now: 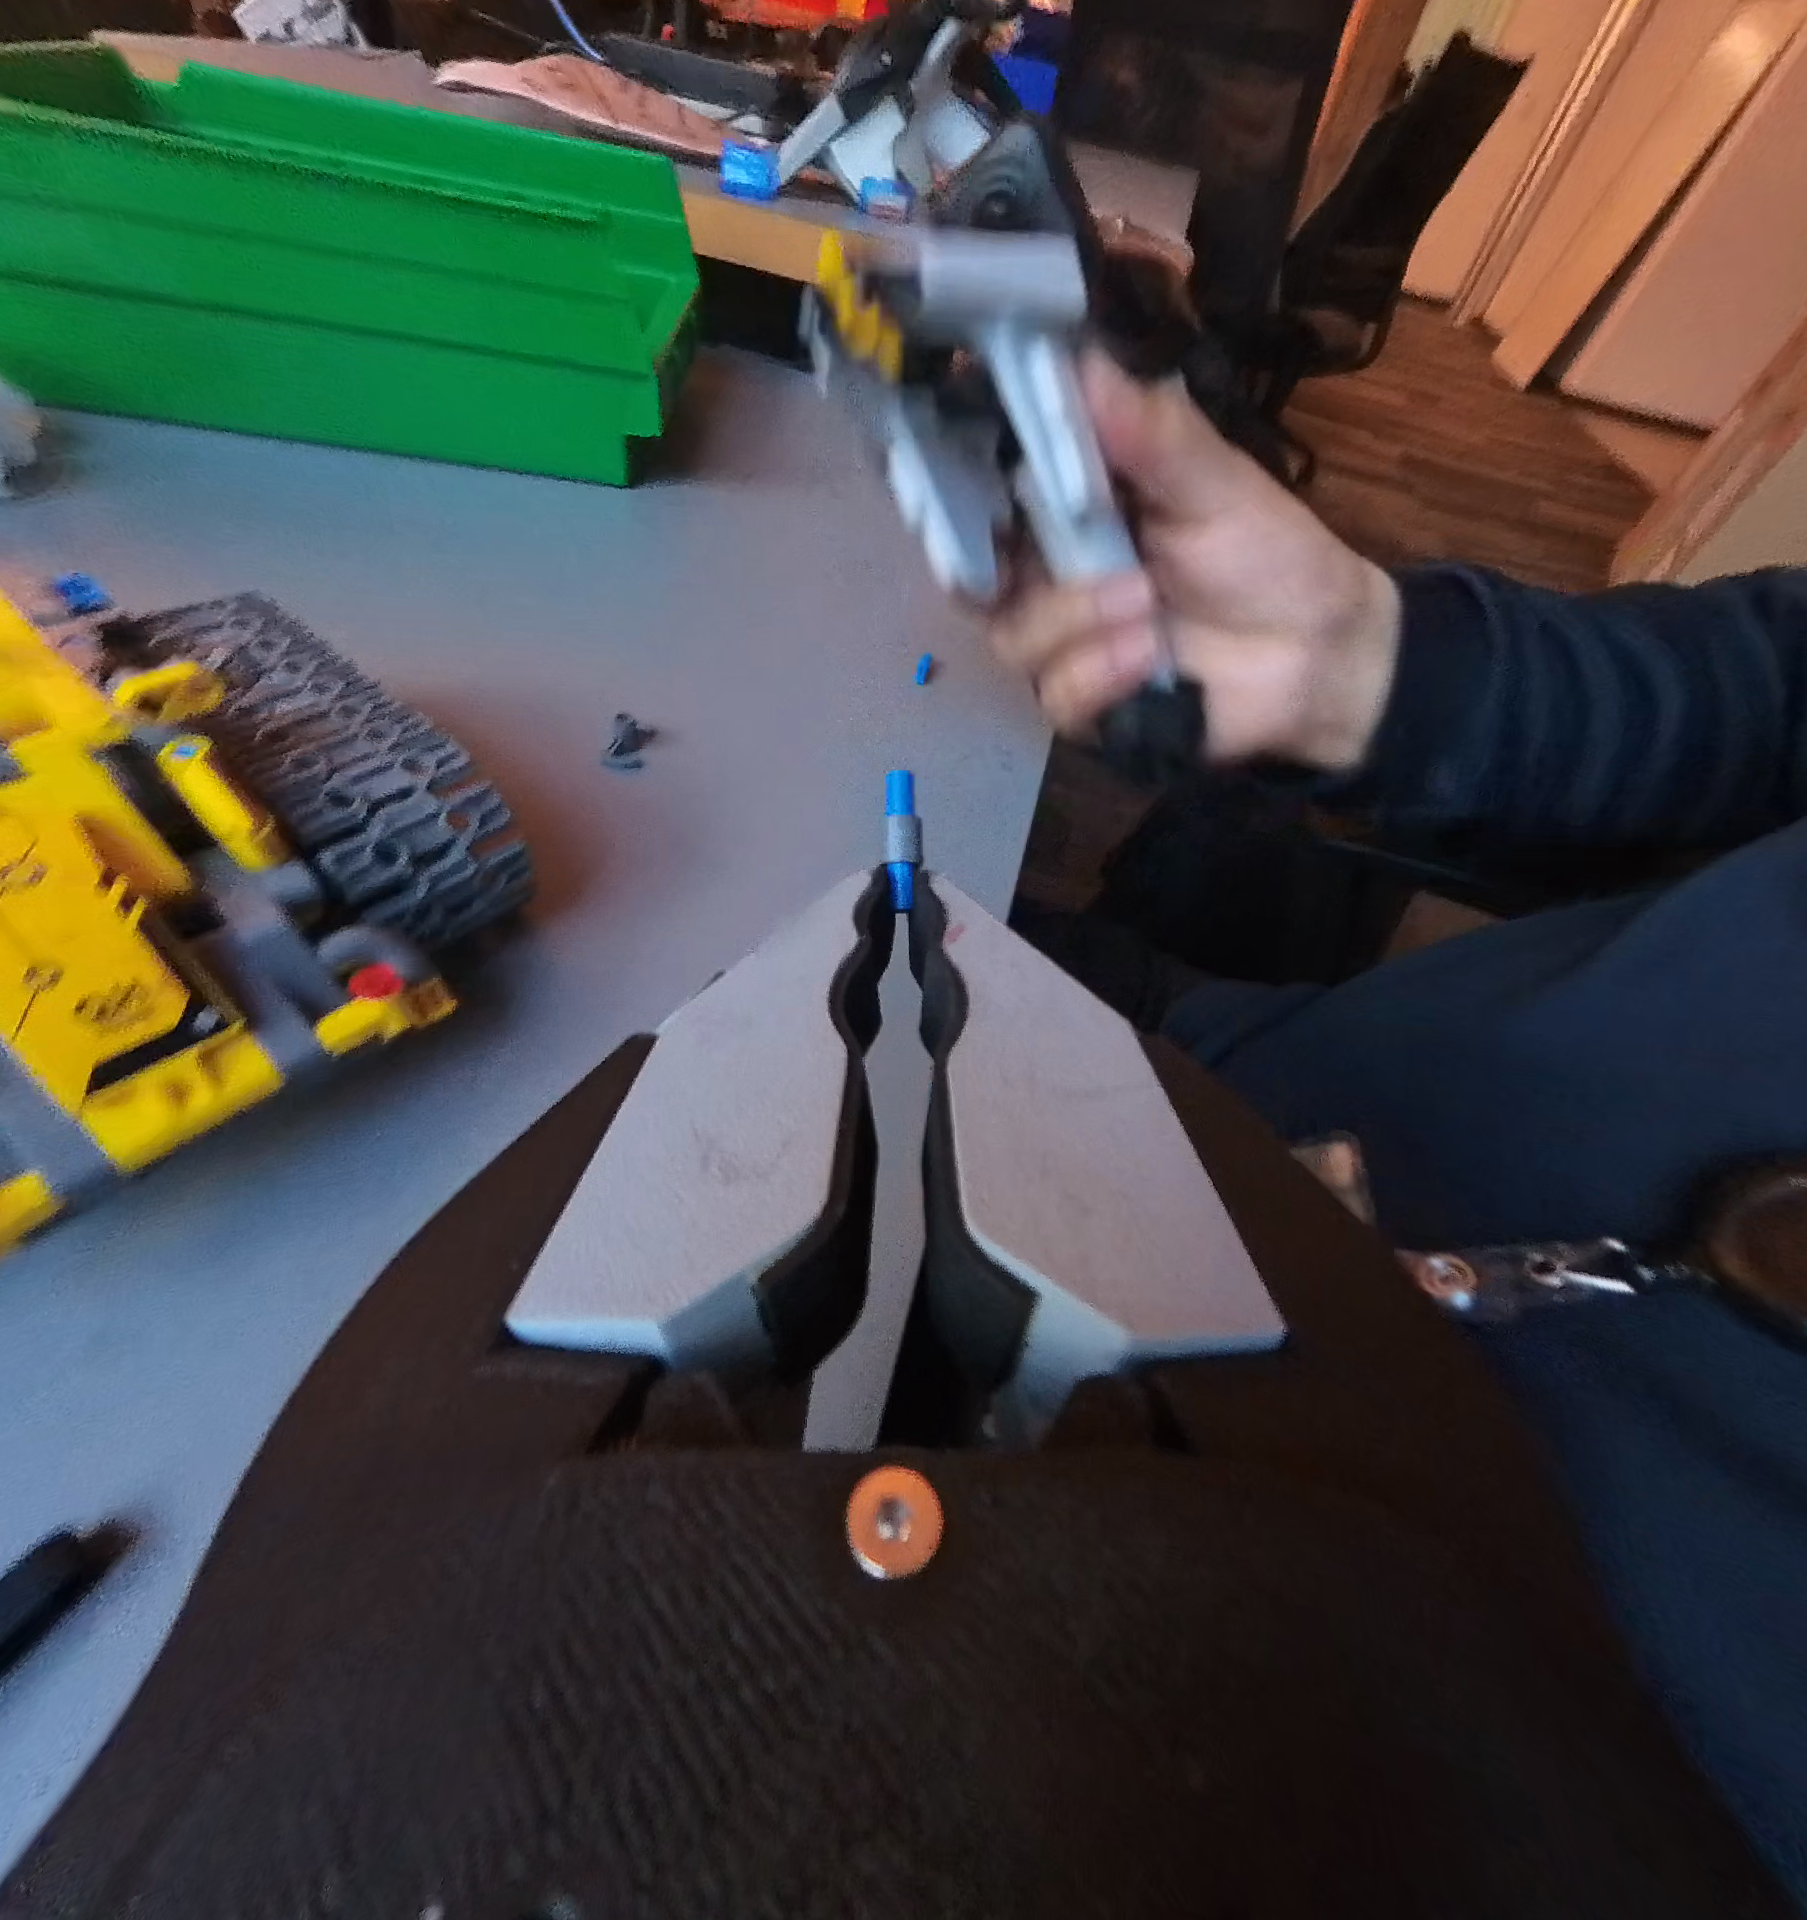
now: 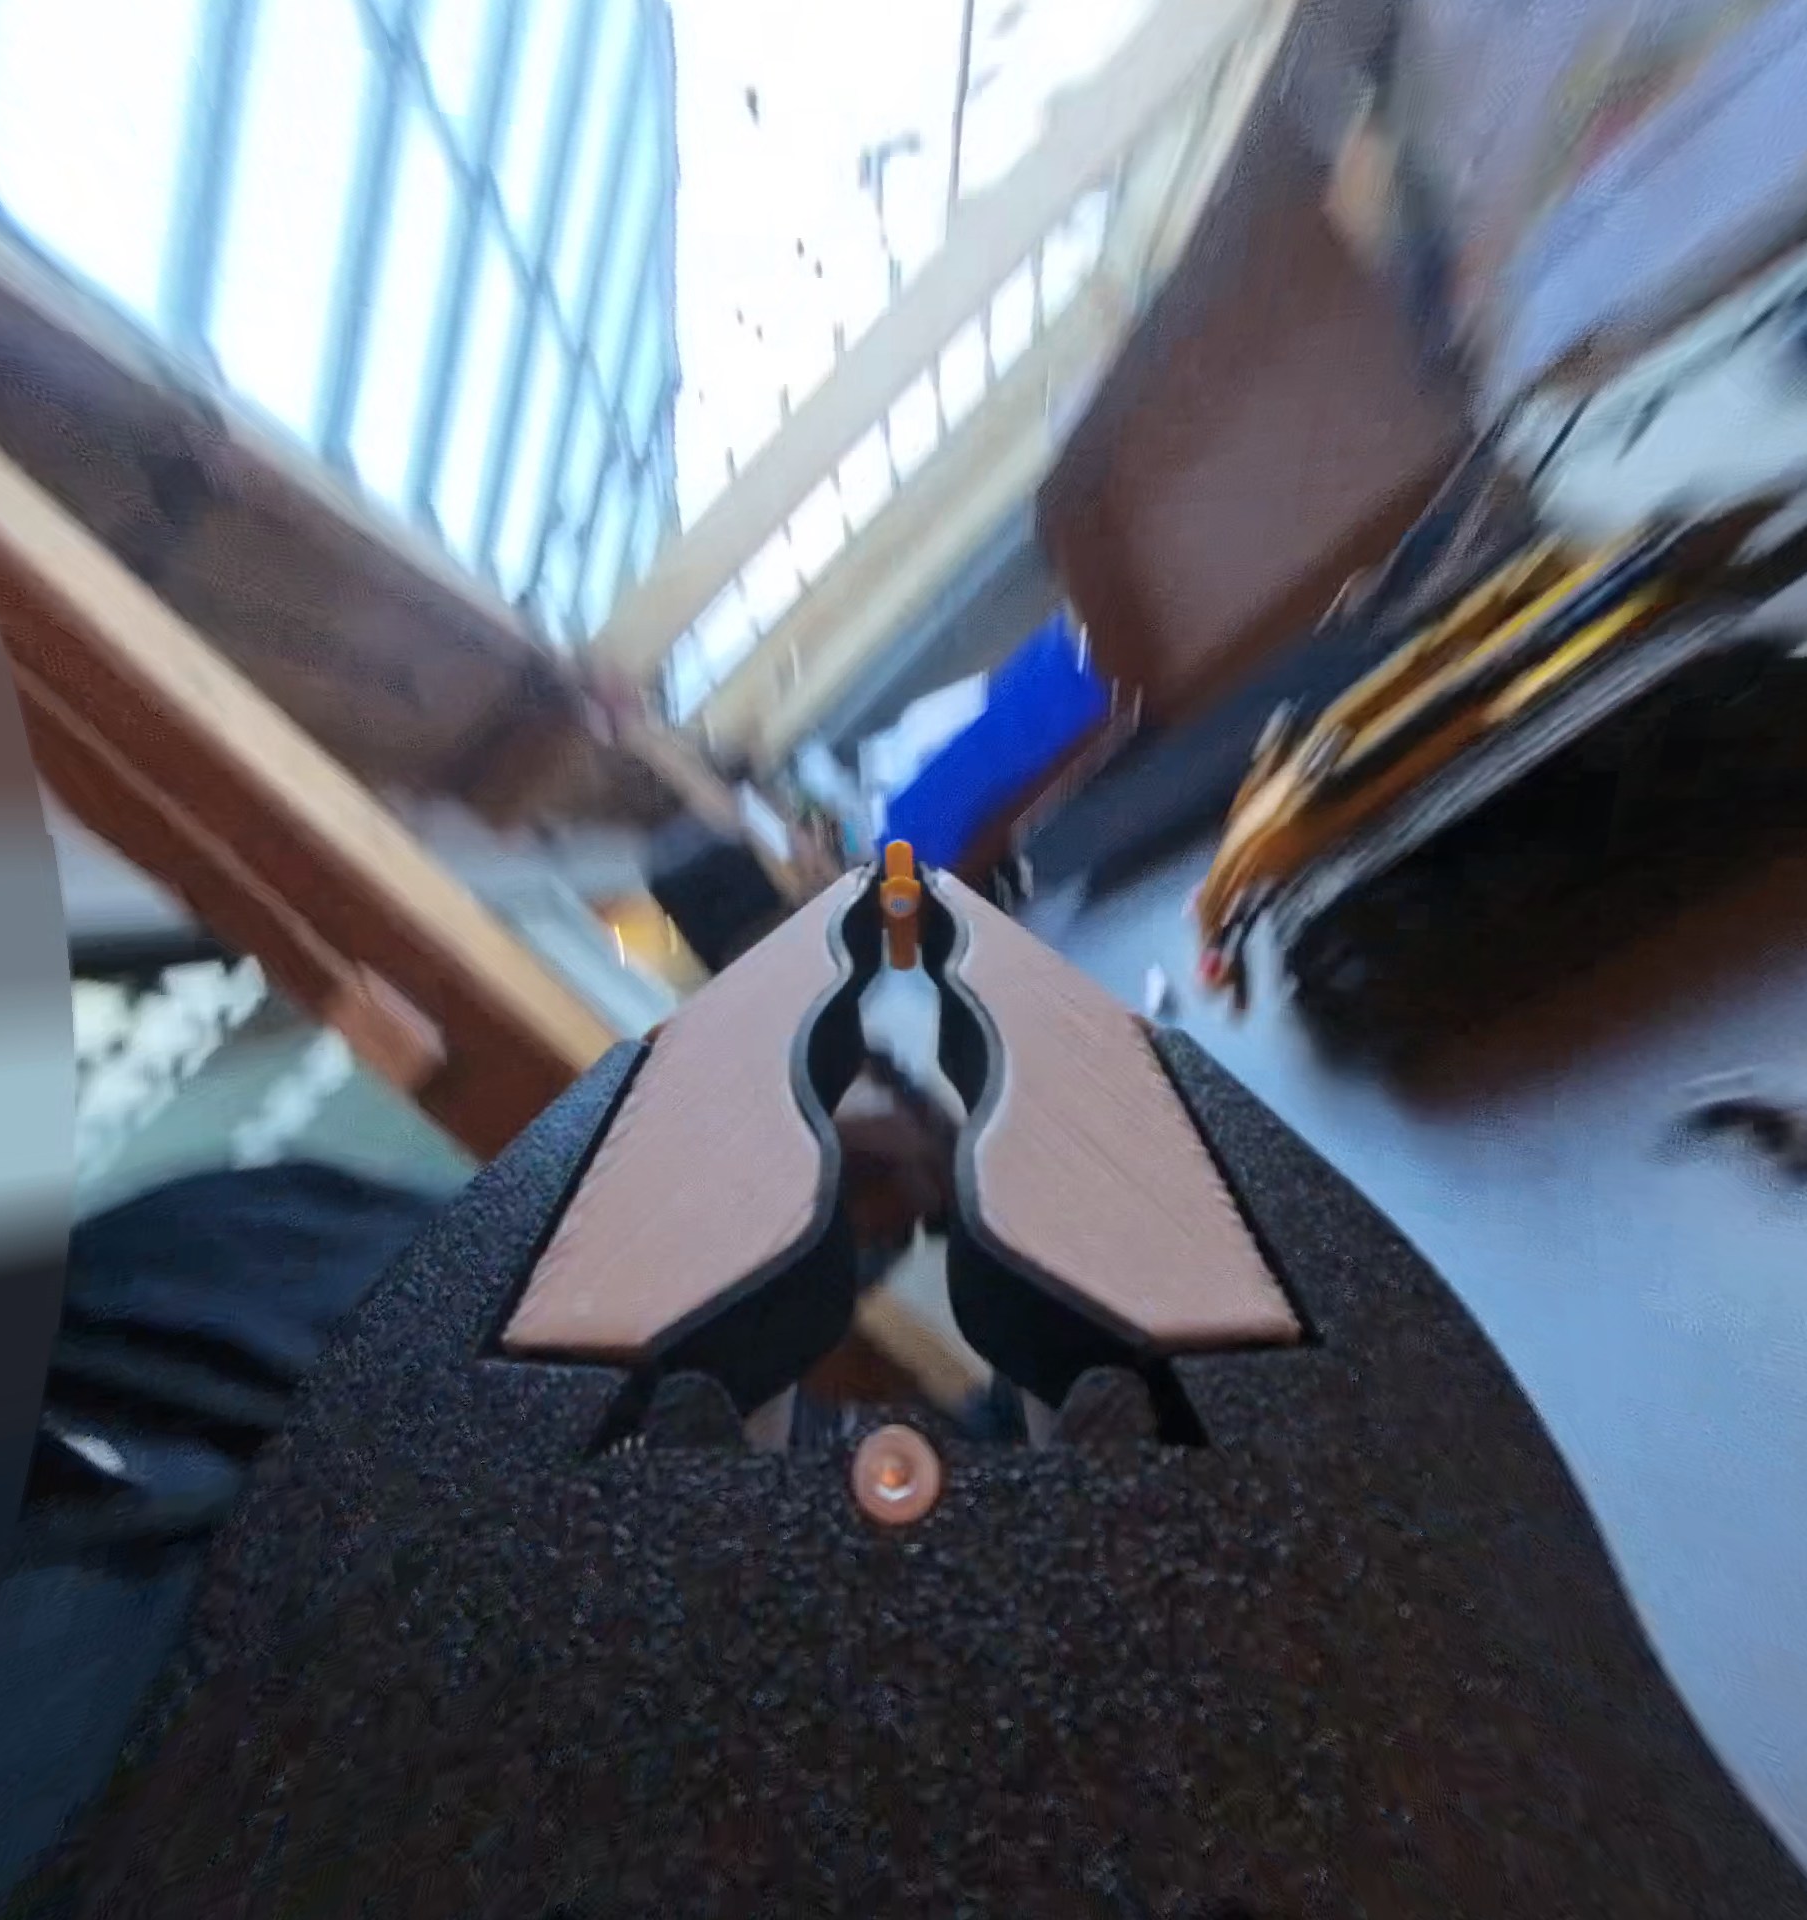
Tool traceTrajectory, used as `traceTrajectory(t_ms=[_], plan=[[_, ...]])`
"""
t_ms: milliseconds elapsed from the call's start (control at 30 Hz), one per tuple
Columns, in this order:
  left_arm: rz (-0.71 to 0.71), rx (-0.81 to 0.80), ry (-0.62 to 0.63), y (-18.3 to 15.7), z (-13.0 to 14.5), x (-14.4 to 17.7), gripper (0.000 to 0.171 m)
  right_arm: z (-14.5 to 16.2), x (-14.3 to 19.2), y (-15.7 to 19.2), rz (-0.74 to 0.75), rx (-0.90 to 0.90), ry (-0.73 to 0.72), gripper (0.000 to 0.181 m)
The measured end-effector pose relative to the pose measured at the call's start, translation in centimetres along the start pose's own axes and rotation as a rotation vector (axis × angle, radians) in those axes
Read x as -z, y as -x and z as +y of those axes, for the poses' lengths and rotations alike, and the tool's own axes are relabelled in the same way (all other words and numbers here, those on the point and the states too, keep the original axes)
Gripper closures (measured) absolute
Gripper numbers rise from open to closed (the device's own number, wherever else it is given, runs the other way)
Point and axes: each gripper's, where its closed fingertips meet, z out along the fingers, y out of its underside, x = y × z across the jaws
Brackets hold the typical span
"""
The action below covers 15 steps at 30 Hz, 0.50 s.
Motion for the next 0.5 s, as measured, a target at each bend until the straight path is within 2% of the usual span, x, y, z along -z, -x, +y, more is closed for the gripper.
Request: traceTrajectory(t_ms=[33, 67, 100, 200, 300, 400, 500], plan=[[0.013, 0.021, -0.022, 0.0, -0.3, 0.7, 0.171, -3.6, 2.4, -0.4, 0.048, 0.069, -0.078, 0.178], [0.02, 0.011, -0.024, -0.2, -0.7, 0.9, 0.171, -5.2, 3.8, -0.4, 0.109, 0.179, -0.058, 0.178], [0.001, -0.012, -0.029, -0.1, -1.4, 0.8, 0.171, -5.2, 3.9, 0.0, 0.139, 0.246, 0.01, 0.177], [-0.027, -0.054, -0.012, 0.1, -2.0, -0.5, 0.171, -2.8, 1.7, 0.3, 0.238, 0.422, 0.211, 0.177], [-0.053, -0.039, 0.004, 0.7, -1.5, -1.3, 0.171, 0.6, 0.7, -2.8, 0.399, 0.585, 0.487, 0.176], [-0.091, -0.047, 0.017, 1.4, -1.0, -1.3, 0.171, 3.5, 0.4, -5.0, 0.428, 0.638, 0.629, 0.176], [-0.091, -0.018, 0.008, 1.8, -1.1, -1.1, 0.171, 5.4, 1.9, -8.6, 0.531, 0.674, 0.756, 0.176]])
